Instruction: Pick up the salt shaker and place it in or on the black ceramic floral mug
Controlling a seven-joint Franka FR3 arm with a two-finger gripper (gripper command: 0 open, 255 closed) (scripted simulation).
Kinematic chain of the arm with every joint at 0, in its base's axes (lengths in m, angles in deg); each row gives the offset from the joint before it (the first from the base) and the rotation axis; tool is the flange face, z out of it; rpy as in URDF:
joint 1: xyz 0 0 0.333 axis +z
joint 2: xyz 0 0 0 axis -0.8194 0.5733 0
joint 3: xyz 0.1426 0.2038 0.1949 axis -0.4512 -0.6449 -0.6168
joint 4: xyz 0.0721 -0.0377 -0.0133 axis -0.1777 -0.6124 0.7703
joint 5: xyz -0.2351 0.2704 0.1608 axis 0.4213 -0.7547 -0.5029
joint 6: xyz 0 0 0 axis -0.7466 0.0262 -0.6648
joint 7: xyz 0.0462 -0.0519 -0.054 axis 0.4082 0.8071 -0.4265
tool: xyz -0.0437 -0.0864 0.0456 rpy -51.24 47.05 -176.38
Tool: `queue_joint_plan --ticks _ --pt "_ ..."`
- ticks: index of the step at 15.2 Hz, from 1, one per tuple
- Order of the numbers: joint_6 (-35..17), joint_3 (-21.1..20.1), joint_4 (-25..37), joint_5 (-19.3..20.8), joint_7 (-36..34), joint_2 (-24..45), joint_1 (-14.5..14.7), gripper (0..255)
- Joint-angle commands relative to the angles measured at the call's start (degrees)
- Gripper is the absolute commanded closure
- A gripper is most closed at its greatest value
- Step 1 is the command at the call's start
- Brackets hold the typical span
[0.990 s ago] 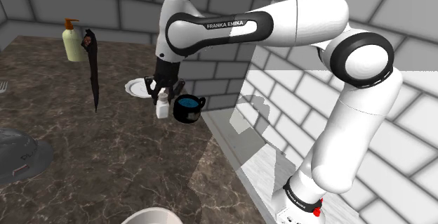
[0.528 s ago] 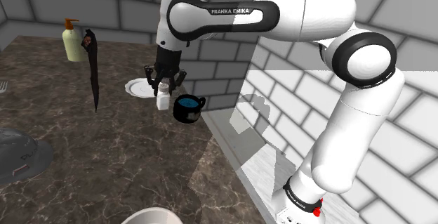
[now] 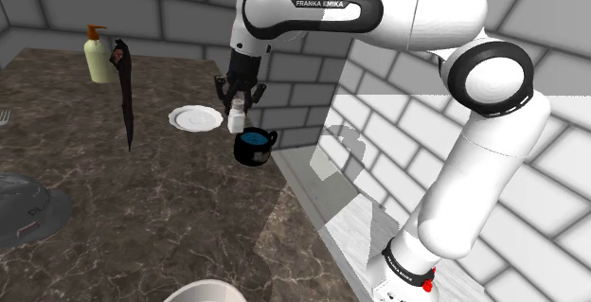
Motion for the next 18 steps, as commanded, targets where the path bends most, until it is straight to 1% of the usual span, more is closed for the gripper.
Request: queue_joint_plan --ticks 1,5,9,18 --pt "0.39 1.18 -0.28 -0.20 2.85 -0.31 -1.58 255" --pt "1.93 3.43 0.97 -0.27 7.86 0.07 -4.47 255" --pt "3.78 5.69 3.49 -0.16 12.86 1.41 -7.41 255" --pt "-2.93 5.68 -2.71 -0.27 13.60 1.96 -7.36 255"
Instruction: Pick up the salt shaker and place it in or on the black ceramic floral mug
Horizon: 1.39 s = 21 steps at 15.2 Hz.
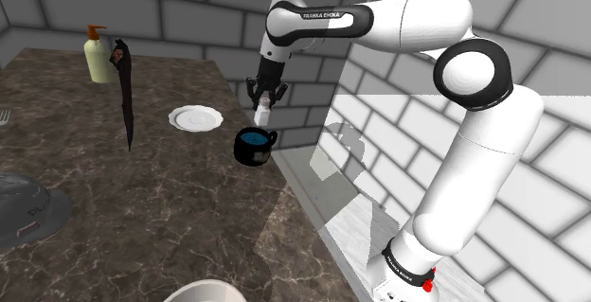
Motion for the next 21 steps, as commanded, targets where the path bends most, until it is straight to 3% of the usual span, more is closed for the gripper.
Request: queue_joint_plan --ticks 1,7,15,16,21 --pt "-1.56 -0.01 -1.33 -0.02 0.16 0.21 0.02 255" --pt "-5.82 -0.02 -4.64 -0.05 0.59 1.18 0.09 255" --pt "-5.81 -0.02 -4.64 -0.05 0.60 1.18 0.09 255" --pt "-5.81 -0.02 -4.64 -0.05 0.60 1.18 0.09 0" --pt "-5.81 -0.02 -4.64 -0.05 0.60 1.18 0.09 0"
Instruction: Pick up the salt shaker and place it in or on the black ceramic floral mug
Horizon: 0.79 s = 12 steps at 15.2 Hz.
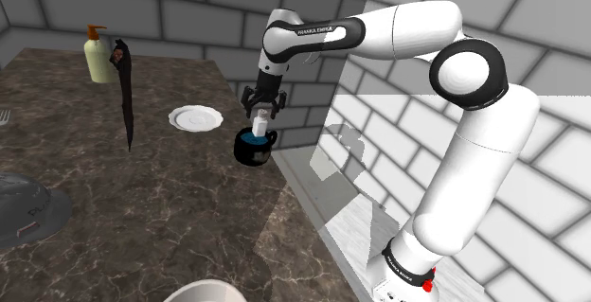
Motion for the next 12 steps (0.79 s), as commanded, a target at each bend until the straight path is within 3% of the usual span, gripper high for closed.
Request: queue_joint_plan --ticks 1,4,12 --pt "1.82 0.08 1.45 0.02 -0.02 -0.37 -0.13 0" --pt "7.01 0.29 5.98 0.11 -0.10 -1.00 -0.46 0" --pt "7.00 0.29 5.97 0.10 -0.10 -1.00 -0.45 0"
